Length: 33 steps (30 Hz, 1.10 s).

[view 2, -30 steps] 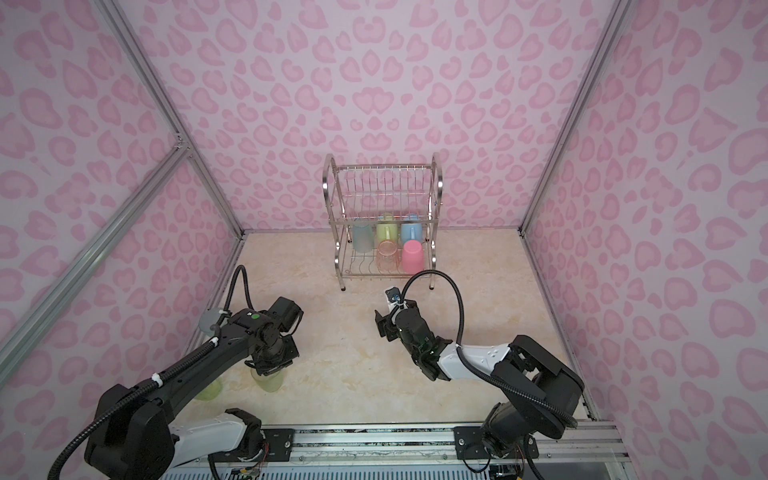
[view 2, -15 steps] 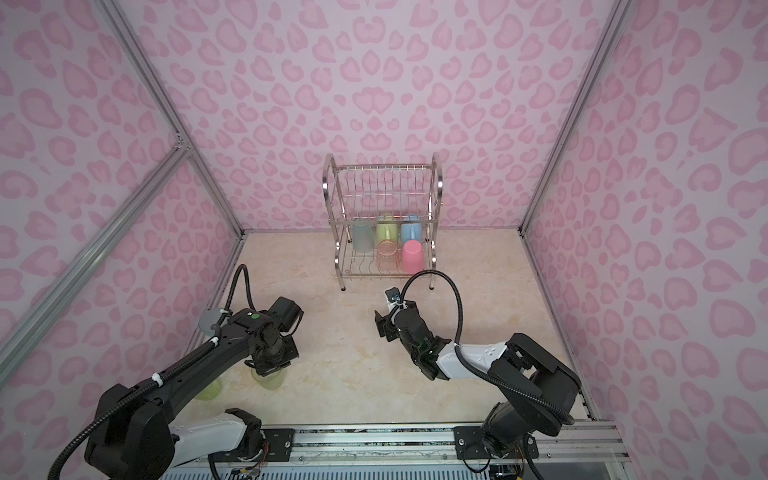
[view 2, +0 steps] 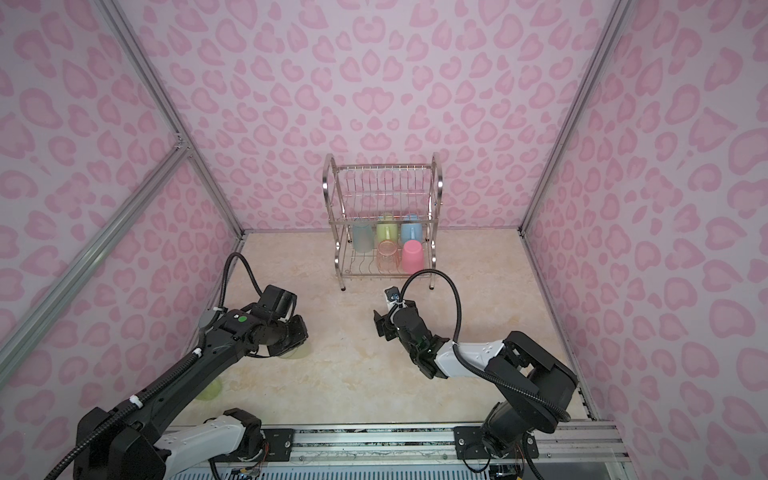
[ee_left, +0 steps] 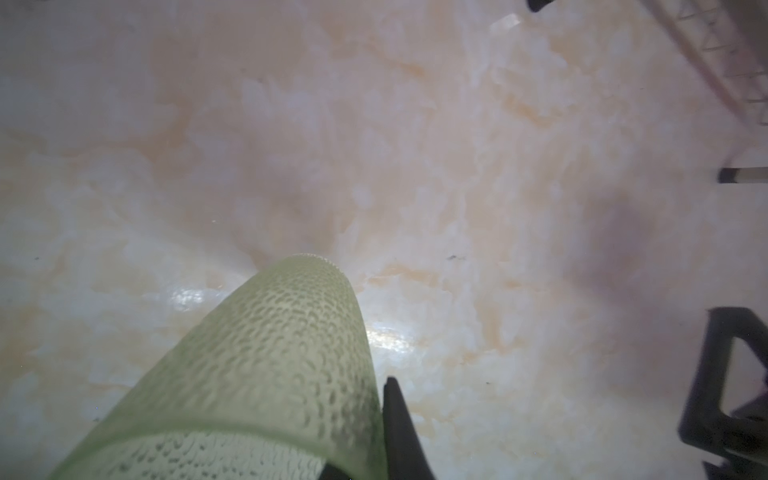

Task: Load the cups into the dish rack
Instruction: 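Lift the frosted green cup with the left gripper toward the right gripper while it approaches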

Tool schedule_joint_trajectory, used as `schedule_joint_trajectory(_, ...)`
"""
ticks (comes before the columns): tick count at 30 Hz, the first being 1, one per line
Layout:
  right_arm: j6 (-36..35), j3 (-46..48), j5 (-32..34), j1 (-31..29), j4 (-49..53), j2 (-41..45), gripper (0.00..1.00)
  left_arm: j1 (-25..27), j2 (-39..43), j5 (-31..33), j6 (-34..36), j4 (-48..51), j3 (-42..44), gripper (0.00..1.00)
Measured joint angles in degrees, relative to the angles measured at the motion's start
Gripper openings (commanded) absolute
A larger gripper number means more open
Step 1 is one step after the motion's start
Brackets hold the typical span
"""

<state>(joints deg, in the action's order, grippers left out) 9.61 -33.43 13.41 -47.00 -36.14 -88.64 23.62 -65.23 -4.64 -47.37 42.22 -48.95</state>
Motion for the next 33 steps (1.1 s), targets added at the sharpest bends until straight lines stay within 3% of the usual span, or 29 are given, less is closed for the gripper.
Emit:
schedule_joint_trajectory(7, 3.8, 0.0, -3.1, 2.5, 0.0, 1.3, 0.84, 0.0, -1.2, -10.4, 0.0, -15.3, 0.8, 0.03)
schedule_joint_trajectory(14, 14.8, -3.3, -8.0, 7.8, 2.9, 5.4, 0.85, 0.0, -4.9, -17.6, 0.3, -30.4, 0.0, 0.03)
schedule_joint_trajectory(23, 30.4, -9.6, -13.2, 10.8, 12.9, 11.1, 0.88, 0.0, -9.5, -23.1, 0.4, -48.6, -1.7, 0.03)
schedule_joint_trajectory(33, 43.1, -14.1, -14.6, 13.1, 20.4, 17.5, 0.89, 0.0, -9.9, -25.8, -1.8, -60.3, -1.6, 0.03)
